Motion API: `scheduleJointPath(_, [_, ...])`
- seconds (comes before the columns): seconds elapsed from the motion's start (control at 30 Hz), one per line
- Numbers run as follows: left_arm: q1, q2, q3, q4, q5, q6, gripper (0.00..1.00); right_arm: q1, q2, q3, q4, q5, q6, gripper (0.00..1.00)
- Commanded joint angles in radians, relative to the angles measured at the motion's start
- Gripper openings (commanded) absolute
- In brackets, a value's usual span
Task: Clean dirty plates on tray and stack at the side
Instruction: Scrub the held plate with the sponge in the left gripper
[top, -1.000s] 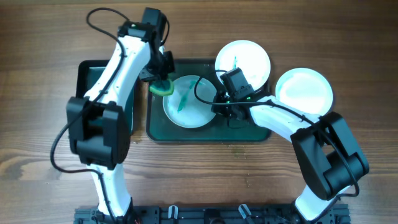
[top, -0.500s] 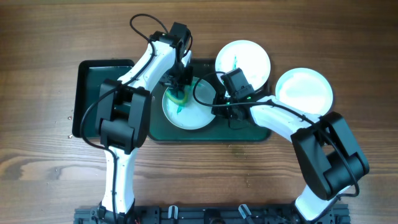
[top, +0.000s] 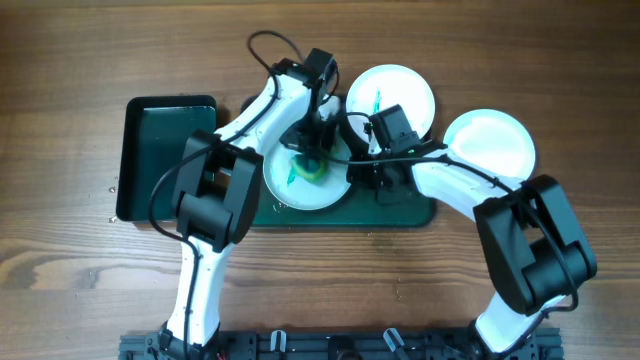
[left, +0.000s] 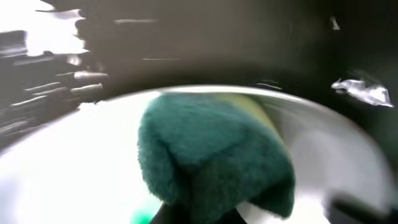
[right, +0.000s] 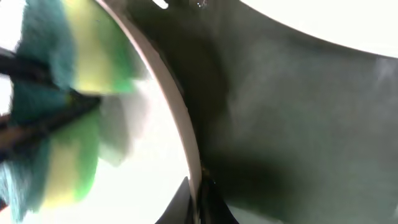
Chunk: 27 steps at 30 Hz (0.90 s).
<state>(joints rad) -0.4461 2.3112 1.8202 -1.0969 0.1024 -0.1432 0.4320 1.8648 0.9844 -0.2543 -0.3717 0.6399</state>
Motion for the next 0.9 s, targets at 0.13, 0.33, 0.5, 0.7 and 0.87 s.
scheduleJointPath(0.13, [0.045, 0.079, -0.036, -0.084, -0.360, -0.328, 0.04, -0.011, 0.030, 0.010, 0.011, -0.128, -0.084, 0.04])
scheduleJointPath(0.33, [0.031, 0.079, -0.094, -0.074, -0.003, 0.083, 0.04, -0.024, 0.030, 0.010, 0.011, -0.132, -0.088, 0.04])
scheduleJointPath(0.5, [0.076, 0.079, -0.195, 0.050, -0.018, 0.004, 0.04, -0.024, 0.030, 0.010, 0.010, -0.132, -0.090, 0.04])
scheduleJointPath(0.7, [0.082, 0.079, -0.293, 0.119, -0.101, -0.093, 0.04, -0.024, 0.030, 0.010, 0.010, -0.131, -0.090, 0.04])
scheduleJointPath(0.87, [0.043, 0.073, -0.332, 0.181, -0.141, -0.129, 0.04, -0.024, 0.030, 0.010, 0.010, -0.126, -0.090, 0.04])
